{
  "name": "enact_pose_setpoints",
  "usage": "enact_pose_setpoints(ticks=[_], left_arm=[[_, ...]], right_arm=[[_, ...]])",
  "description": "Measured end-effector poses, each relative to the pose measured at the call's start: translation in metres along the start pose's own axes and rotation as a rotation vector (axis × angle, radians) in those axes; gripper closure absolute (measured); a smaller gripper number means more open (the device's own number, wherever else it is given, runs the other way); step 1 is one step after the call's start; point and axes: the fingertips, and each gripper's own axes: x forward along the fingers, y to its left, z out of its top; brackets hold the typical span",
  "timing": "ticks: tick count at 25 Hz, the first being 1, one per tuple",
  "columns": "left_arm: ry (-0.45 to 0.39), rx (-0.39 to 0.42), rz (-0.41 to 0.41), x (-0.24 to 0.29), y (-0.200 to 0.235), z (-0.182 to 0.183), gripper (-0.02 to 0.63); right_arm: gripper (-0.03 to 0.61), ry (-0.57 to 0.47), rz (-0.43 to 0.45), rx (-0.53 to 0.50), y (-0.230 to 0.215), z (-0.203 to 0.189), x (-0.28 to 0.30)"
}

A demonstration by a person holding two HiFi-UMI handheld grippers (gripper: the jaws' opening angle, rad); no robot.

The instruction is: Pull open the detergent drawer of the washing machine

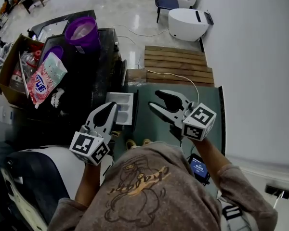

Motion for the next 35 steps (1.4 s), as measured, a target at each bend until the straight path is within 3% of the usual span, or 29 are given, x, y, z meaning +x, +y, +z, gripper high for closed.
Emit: enact_pose_setpoints(ticks=[9,16,25,35], left_arm=[[-0.054,0.082,0.034,-0.007,0.001,-0.006,0.592],[-0.049,0.095,0.089,-0.011,0.018,-0.012,0.592],[-0.046,0.073,0.198,-0.020,0.038,-0.018,0.592],[-0.048,0.057,0.224,-0.017,0.041,-0.018,0.592]], right_arm=[[0.577,-0.097,-0.148,-0.141,0.006,0.003,-0.013],[0.577,-0.100,-0.247,-0.209,0.000,-0.013,-0.015],[0.577,-0.114,-0.238,-0.193,0.000,-0.021,-0.003],[0.577,-0.137,-0.270,-0.181,-0.008,-0.017,-0.009]])
